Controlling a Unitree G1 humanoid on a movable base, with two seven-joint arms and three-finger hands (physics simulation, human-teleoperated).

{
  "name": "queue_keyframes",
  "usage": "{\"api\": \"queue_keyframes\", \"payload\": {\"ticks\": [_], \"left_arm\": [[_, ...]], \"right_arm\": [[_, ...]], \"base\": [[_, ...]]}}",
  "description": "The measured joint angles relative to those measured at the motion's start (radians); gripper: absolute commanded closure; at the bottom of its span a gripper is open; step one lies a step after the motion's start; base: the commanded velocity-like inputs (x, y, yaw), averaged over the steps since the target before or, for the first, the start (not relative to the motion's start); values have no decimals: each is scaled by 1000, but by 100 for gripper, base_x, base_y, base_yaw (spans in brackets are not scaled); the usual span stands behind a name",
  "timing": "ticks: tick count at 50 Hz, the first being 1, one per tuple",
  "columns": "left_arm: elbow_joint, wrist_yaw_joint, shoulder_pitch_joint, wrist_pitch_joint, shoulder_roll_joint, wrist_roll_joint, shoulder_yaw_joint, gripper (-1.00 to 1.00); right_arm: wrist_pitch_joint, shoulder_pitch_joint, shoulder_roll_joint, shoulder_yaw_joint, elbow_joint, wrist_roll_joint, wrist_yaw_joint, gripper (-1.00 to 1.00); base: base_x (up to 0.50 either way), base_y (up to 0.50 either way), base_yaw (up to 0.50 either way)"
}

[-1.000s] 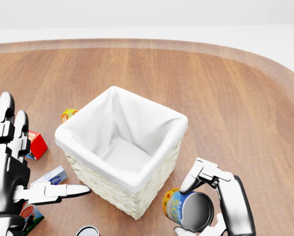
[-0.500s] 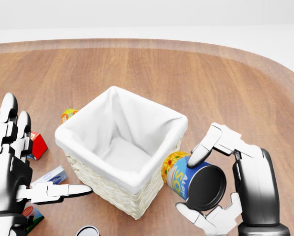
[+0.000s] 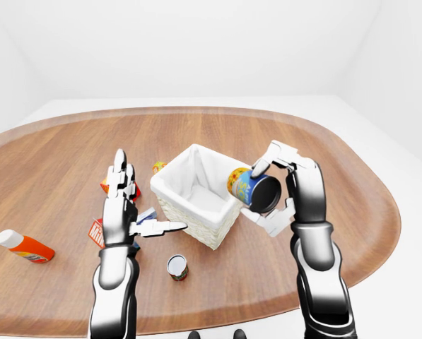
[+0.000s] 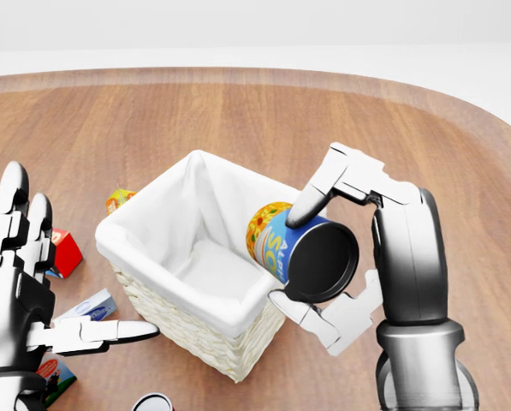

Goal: Pick up the alphabet soup, and put it in the basket.

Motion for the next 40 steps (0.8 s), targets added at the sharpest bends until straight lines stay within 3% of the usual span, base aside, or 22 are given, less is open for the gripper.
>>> {"api": "queue_keyframes", "payload": {"ticks": [24, 29, 40], "left_arm": [[-10, -4, 2, 5, 0, -5, 2, -100], [-8, -5, 1, 6, 1, -7, 5, -100], [-1, -5, -3, 4, 2, -13, 9, -100]], "right_arm": [[-1, -232, 25, -18, 316, -40, -58, 100], [-15, -291, 27, -27, 430, -46, -83, 100], [-80, -412, 28, -44, 689, -52, -138, 100]], "base": [[0, 0, 0], [0, 0, 0], [0, 0, 0]]}}
